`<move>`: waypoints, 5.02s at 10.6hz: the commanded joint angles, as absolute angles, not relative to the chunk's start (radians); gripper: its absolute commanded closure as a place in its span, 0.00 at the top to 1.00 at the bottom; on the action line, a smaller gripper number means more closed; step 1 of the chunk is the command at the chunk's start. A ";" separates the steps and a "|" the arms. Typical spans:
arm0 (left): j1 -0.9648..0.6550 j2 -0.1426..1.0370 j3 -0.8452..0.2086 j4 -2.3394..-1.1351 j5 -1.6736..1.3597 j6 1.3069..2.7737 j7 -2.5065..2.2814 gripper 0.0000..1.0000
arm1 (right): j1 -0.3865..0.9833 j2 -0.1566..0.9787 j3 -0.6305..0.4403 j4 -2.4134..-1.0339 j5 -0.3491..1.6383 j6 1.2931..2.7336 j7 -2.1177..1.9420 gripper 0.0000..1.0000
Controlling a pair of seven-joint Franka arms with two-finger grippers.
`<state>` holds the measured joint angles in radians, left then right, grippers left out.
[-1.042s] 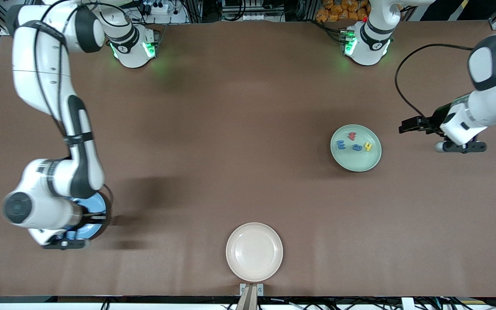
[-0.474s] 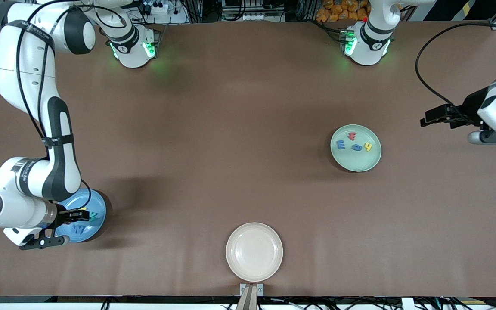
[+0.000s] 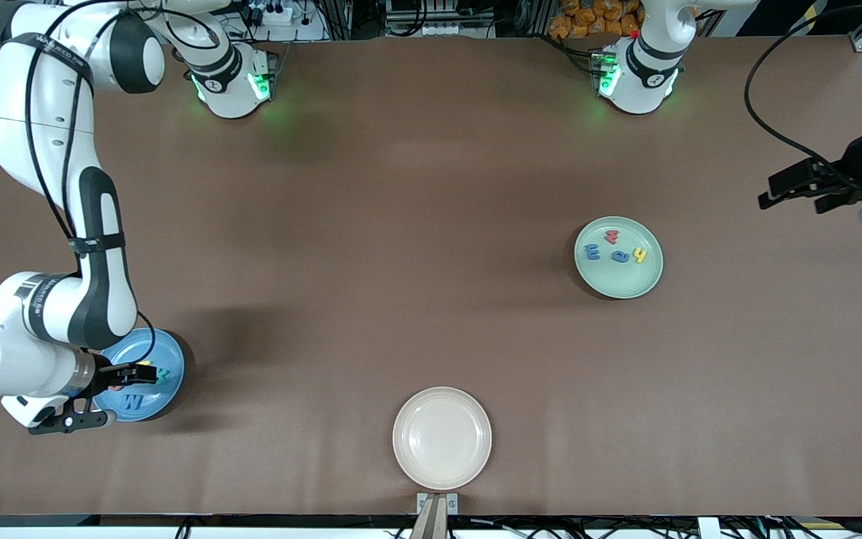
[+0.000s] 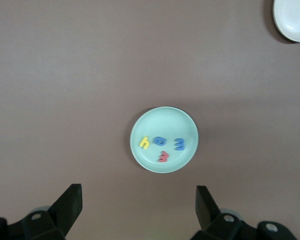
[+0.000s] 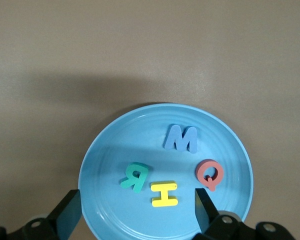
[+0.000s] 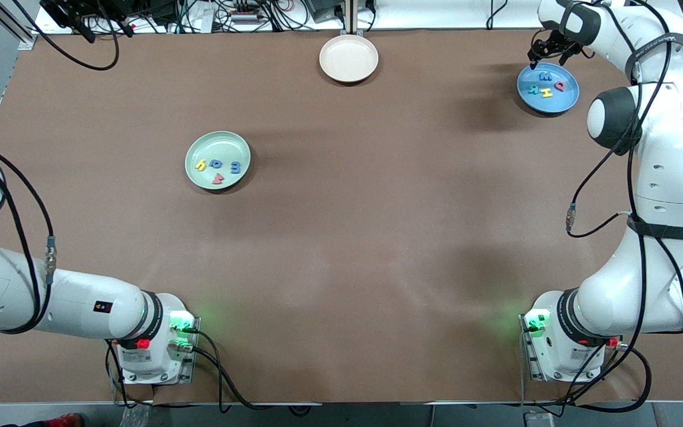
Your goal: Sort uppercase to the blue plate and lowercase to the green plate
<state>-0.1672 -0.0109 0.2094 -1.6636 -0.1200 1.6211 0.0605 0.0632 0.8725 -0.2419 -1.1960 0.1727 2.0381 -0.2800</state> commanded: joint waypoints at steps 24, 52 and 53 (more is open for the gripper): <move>-0.017 0.028 -0.018 -1.470 -0.015 1.552 0.066 1.00 | -0.026 -0.005 -0.089 -1.448 0.026 1.507 -0.195 1.00; -0.121 -0.051 0.064 -1.598 -0.017 1.609 -0.002 1.00 | -0.029 -0.029 -0.087 -1.450 -0.002 1.502 -0.104 1.00; -0.121 -0.048 0.064 -1.600 -0.017 1.609 -0.006 1.00 | -0.029 -0.029 -0.087 -1.451 -0.002 1.502 -0.104 1.00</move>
